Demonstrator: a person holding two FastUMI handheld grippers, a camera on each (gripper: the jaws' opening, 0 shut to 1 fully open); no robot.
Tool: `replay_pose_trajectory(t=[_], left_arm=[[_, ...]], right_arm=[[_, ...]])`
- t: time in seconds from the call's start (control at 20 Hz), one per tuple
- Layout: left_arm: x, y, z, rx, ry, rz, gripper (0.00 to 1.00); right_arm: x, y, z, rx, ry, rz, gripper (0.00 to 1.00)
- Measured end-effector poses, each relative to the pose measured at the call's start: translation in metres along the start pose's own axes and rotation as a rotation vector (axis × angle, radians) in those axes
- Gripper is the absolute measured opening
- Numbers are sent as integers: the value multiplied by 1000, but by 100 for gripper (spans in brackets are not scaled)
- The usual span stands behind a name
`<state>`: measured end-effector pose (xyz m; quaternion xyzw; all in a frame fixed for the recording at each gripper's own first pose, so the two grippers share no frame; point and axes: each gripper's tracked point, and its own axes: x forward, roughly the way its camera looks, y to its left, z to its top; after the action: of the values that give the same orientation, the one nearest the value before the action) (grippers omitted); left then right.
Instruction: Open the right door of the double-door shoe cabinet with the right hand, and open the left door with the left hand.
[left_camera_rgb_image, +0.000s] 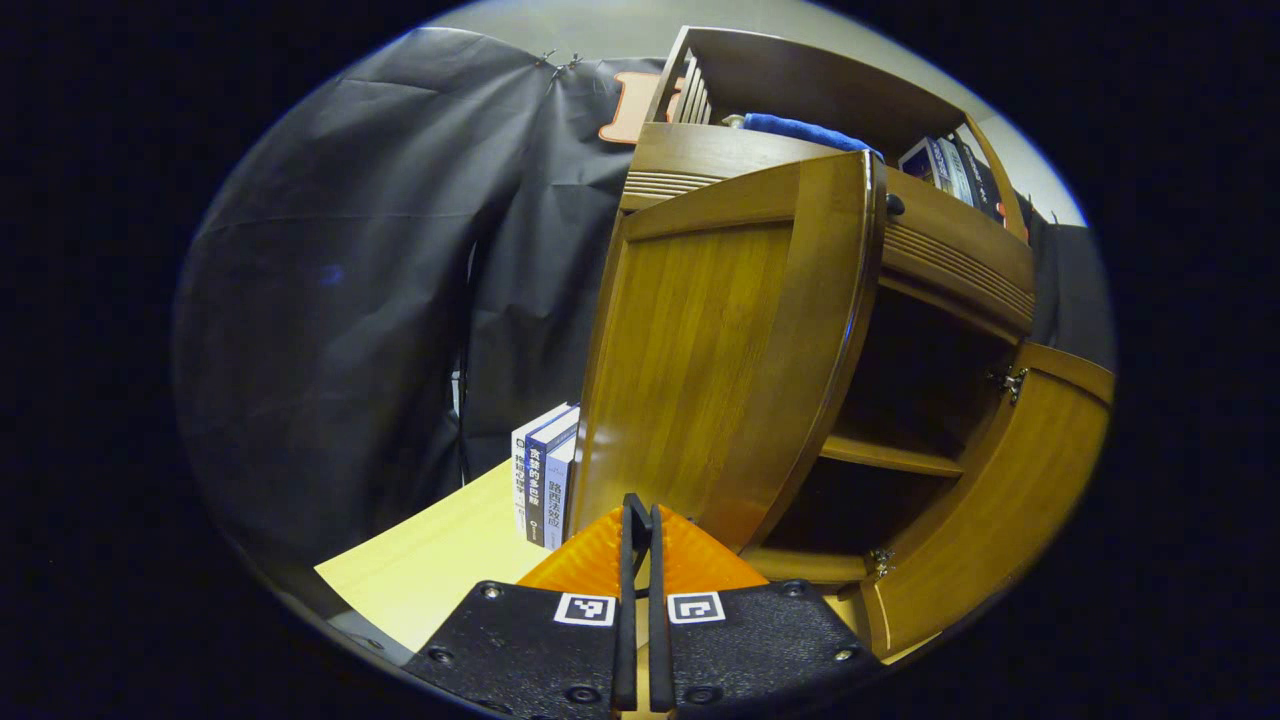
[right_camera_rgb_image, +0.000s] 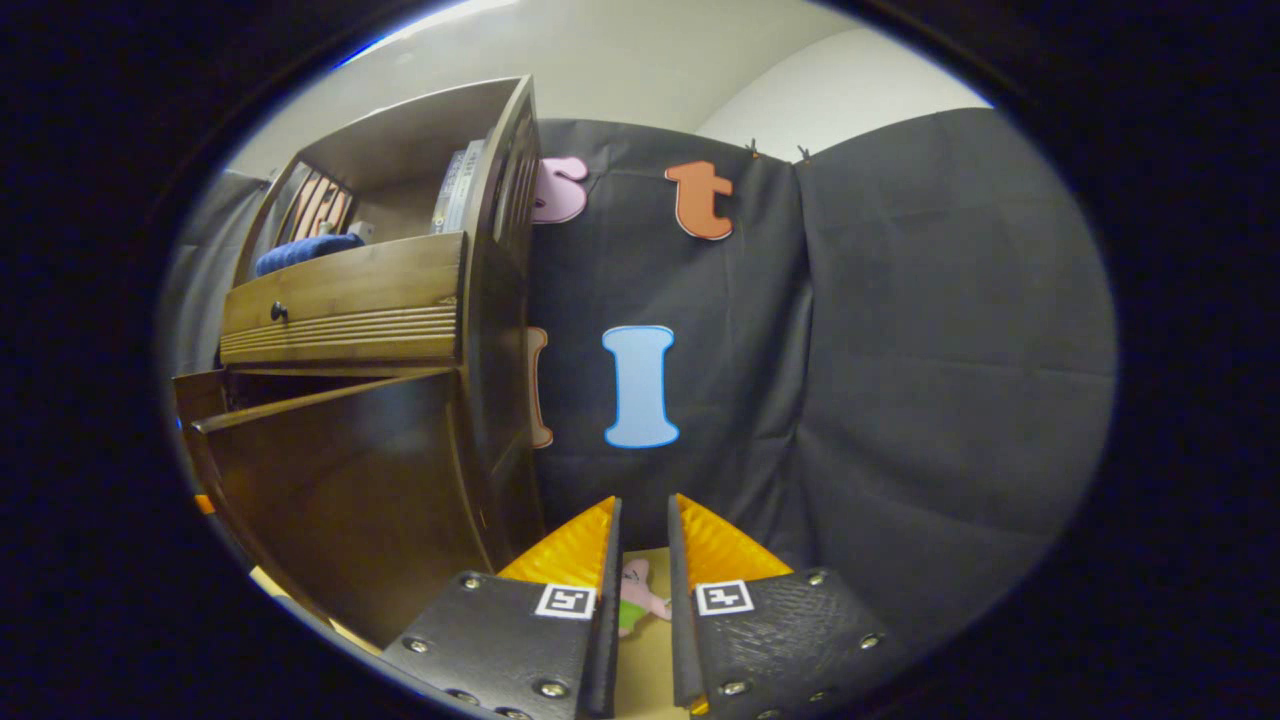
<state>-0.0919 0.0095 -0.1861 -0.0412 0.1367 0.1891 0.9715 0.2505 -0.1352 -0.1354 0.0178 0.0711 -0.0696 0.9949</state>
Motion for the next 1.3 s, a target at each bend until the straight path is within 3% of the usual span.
replay_pose_trajectory(t=[0.4,0.7,0.9,1.25,1.3], left_arm=[[-18,46,5,12,-25,30,5],[-17,94,15,98,-52,93,5],[-20,104,18,119,-57,47,0],[-17,123,23,123,-54,-29,2],[-17,125,24,116,-54,-44,2]], right_arm=[[-6,5,-4,-4,8,-17,22],[-7,16,-9,7,20,-14,22],[-10,18,-11,-9,23,-23,22],[-14,11,-5,3,11,-45,19],[-13,10,-4,9,10,-46,22]])
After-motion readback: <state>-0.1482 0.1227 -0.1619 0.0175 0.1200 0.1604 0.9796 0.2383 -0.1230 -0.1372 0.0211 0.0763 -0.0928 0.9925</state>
